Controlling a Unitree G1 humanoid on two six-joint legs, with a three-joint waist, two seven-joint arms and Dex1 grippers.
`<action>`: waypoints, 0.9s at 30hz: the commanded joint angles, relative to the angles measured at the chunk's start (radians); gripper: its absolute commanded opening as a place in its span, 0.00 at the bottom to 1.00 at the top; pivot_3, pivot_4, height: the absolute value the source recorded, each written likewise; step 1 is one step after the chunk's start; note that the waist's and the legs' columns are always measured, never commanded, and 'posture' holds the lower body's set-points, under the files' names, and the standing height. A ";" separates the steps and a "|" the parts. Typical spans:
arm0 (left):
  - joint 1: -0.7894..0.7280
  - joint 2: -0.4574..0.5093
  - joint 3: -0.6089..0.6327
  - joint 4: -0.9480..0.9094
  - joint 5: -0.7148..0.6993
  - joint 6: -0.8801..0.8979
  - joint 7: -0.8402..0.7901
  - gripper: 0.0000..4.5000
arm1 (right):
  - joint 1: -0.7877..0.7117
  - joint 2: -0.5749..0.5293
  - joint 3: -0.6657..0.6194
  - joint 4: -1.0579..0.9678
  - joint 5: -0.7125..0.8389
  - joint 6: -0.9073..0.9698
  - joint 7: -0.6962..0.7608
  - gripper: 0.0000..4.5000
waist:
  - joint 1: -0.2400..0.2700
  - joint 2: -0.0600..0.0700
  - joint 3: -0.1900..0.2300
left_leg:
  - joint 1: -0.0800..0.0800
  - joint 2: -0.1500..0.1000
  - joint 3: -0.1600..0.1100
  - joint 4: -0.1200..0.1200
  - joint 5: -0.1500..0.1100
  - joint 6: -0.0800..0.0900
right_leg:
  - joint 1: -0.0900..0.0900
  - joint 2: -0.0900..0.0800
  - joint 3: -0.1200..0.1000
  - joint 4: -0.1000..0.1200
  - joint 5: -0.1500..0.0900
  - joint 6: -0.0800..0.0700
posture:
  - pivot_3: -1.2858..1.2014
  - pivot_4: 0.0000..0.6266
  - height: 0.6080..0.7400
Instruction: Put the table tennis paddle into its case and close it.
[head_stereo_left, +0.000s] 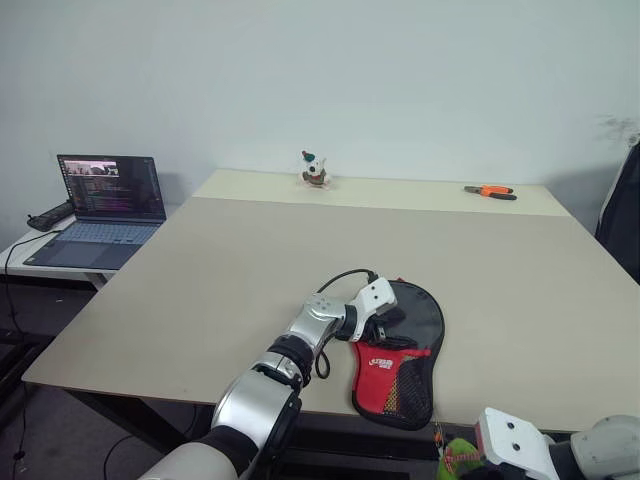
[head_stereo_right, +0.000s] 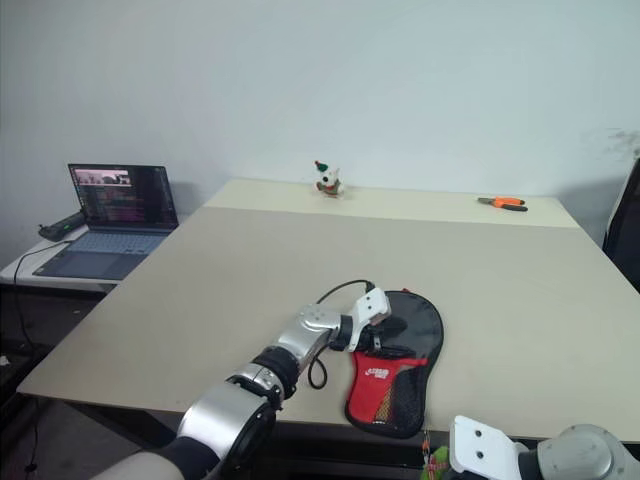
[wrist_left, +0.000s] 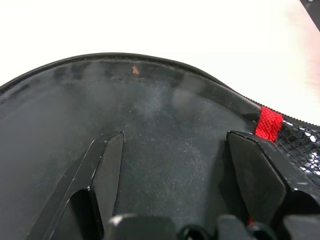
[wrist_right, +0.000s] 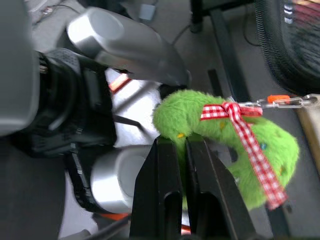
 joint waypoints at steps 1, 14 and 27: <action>0.013 -0.017 -0.034 0.039 0.040 0.017 0.031 0.80 | 0.009 -0.007 0.037 -0.075 0.033 -0.006 0.017 0.01 | 0.000 0.000 0.000 | 0.000 0.000 0.000 0.000 0.000 0.000 | 0.000 0.000 0.000 0.000 0.000 0.000 | 0.52 0.24 1.00; 0.010 -0.024 -0.037 0.041 0.047 0.007 0.066 0.80 | -0.047 0.010 0.039 -0.036 0.076 0.027 -0.011 0.31 | 0.000 0.000 0.000 | 0.000 0.000 0.000 0.000 0.000 0.000 | 0.000 0.000 0.000 0.000 0.000 0.000 | 0.52 0.24 1.00; 0.005 -0.002 0.047 -0.036 -0.056 0.004 0.051 0.80 | -0.363 0.143 -0.244 0.177 0.404 0.251 -0.245 0.81 | -0.007 -0.002 0.000 | 0.001 0.001 0.002 0.001 0.000 0.000 | 0.001 0.000 0.002 0.000 0.001 0.000 | 0.52 0.24 1.00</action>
